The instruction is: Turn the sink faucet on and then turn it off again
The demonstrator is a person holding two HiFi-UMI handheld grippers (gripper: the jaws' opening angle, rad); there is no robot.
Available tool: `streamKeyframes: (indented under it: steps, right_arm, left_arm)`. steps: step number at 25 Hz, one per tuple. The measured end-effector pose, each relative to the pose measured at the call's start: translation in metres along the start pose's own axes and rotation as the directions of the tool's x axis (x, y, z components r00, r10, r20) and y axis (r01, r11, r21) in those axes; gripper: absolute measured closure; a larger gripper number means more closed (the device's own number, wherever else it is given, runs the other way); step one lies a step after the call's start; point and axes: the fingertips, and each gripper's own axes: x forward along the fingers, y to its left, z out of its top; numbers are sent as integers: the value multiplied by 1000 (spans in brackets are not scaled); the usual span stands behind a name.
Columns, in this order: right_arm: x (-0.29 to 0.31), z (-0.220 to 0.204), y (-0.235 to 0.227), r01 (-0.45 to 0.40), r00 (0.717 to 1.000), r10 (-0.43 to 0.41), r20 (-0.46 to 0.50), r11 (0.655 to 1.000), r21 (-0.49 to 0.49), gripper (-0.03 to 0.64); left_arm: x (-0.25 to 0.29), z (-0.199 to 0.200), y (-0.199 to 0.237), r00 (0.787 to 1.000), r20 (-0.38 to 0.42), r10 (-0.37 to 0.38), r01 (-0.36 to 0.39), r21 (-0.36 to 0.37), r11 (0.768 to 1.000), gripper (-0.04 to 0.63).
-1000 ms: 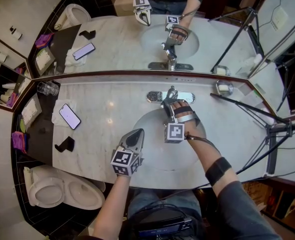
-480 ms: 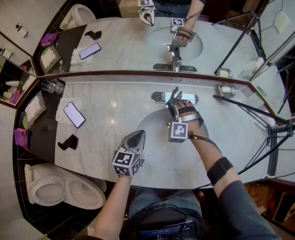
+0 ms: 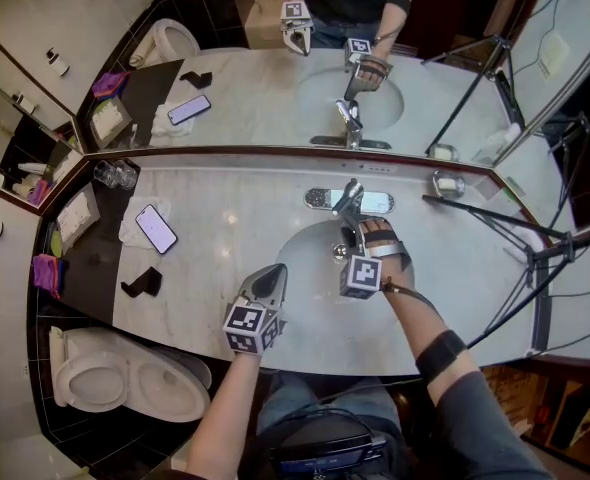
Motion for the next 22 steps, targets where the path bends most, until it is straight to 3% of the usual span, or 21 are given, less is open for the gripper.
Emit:
streamKeyframes:
  steps: [6,10,12,18,22]
  right_arm:
    - [-51,-3,-4,7,1000,-10,25,990,142,486]
    - [-90,-7,-22,54,996,-70,47,961,271,561]
    - [-107,-14,-26,63,996,-82,43,940,336,595]
    - [-153,-42,-26,76,995,-99,23,873,482,600]
    - [-175,-72,-26,87,994,-111,3,787,611,600]
  left_arm:
    - [-13,7,-15,1000,17,-4,3,8,1000,592]
    - [-22,13,-22,1000,28,-2,2,13,1000,592]
    - [-25,16,-25,999,32,-1,1,14,1000,592]
    - [-32,26,-35,999,36,-13,11,32,999,592]
    - [-35,34,-42,999,41,-22,20,43,999,592]
